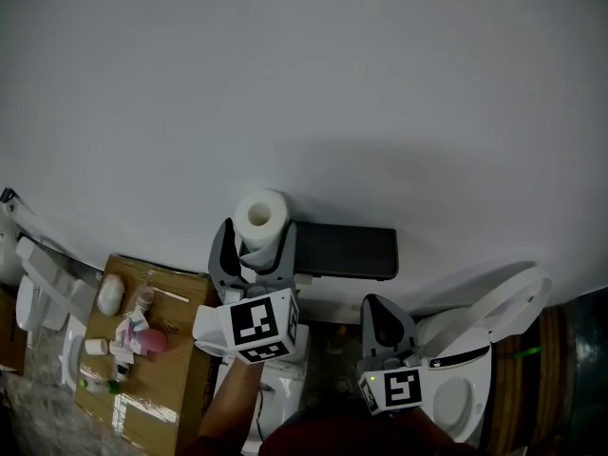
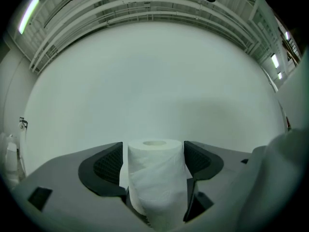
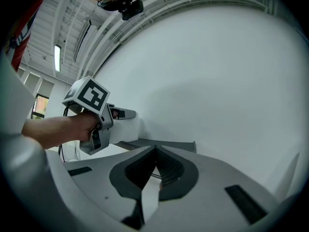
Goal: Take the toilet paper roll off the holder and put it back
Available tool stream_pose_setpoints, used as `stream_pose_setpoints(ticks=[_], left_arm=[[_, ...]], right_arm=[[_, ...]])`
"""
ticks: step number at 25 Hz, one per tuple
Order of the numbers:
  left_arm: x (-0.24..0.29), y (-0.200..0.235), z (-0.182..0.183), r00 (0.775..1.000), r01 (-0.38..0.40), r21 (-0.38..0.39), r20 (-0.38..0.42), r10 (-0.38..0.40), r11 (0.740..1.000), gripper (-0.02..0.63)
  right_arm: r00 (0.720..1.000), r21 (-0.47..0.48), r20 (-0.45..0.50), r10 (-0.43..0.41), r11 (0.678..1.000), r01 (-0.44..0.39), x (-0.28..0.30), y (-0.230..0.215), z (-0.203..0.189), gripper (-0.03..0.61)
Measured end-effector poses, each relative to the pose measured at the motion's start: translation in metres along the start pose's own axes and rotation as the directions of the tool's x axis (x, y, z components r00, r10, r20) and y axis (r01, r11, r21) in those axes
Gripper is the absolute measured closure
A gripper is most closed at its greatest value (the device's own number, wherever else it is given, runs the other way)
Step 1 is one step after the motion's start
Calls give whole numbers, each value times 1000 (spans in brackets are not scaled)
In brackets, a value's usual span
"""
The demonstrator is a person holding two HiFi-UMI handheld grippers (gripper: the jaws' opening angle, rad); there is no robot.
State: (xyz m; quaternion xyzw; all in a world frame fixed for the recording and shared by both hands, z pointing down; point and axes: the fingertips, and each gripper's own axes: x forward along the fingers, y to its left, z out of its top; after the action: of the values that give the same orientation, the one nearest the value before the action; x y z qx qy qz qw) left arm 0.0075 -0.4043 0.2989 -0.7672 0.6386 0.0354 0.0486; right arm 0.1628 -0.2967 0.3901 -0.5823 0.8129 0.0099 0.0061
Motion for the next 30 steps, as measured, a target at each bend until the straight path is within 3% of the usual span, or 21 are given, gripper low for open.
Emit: stream_pose_setpoints(ticks=[6, 10, 15, 23, 30], left_arm=[[-26, -1, 33, 998, -1, -6, 61, 1, 1000, 212], [-52, -3, 35, 998, 4, -15, 65, -3, 1000, 213], [-81, -8, 7, 1000, 14, 7, -3, -14, 1000, 213], [-106, -13, -57, 992, 11, -42, -124, -16, 999, 213], [-115, -12, -77, 987, 14, -44, -158, -21, 999, 213]], right_arm=[[1000, -1, 5, 8, 1000, -8, 1, 3, 3, 563], [1000, -4, 3, 17, 1000, -17, 2, 8, 2, 563], [1000, -6, 0, 23, 1000, -23, 5, 9, 2, 563], [999, -21, -12, 35, 999, -35, 10, 14, -3, 563], [999, -21, -19, 32, 999, -33, 14, 16, -6, 563]])
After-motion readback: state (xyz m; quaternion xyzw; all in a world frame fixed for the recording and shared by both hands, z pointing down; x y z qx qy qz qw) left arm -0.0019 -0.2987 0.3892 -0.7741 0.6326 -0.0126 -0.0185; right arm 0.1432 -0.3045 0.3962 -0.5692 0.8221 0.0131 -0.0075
